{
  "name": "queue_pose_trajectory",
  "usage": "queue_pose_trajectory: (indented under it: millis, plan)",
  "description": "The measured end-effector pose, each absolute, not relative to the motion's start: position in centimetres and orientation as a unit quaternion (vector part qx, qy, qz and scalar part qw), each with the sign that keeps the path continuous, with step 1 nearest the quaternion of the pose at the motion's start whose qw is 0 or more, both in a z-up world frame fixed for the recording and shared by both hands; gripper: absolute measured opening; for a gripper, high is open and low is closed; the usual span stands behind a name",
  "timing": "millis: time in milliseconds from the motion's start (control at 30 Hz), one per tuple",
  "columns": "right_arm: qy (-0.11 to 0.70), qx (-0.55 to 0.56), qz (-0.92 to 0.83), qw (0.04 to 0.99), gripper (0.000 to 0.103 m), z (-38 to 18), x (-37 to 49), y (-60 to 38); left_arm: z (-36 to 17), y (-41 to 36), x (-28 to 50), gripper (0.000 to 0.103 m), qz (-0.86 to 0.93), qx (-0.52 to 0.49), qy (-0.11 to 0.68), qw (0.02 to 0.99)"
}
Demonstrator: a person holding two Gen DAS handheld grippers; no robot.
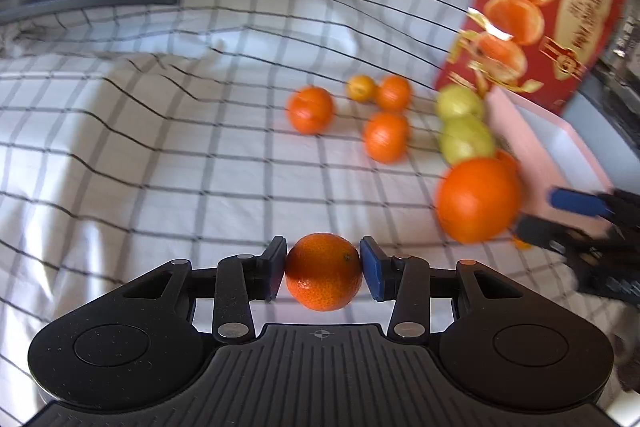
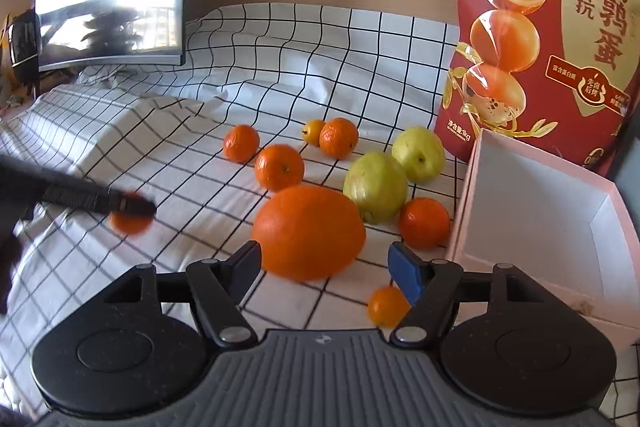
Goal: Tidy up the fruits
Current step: 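Grasp the large orange with the right tool while the left tool holds the tangerine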
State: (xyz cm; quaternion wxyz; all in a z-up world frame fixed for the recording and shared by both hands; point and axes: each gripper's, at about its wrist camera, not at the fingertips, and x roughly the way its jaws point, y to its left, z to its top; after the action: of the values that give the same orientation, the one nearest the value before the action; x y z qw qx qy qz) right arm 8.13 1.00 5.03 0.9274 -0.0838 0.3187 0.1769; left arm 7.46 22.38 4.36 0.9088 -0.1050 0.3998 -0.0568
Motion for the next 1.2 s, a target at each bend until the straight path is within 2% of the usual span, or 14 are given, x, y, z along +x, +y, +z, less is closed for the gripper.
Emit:
queue_pose_trajectory:
  millis: [400, 600, 1200]
  plan:
    - [0.35, -0.065, 0.176, 0.918, 0.075, 3.6, 11.4, 2.8, 4.3, 19.3, 6.4, 0.046, -0.112, -0.108, 0.409, 0.899]
    - [0.353, -0.07, 0.18, 0.916, 0.071, 3.6, 10.2, 2.3, 4.3, 20.3, 7.0, 0.045, -0.098, -0.12, 0.406, 0.901]
    - [0.366, -0.088, 0.245, 0.894, 0.071, 3.4, 3.9, 1.2, 4.6, 19.6, 8.0, 0.046, -0.107, -0.123, 0.398, 0.903]
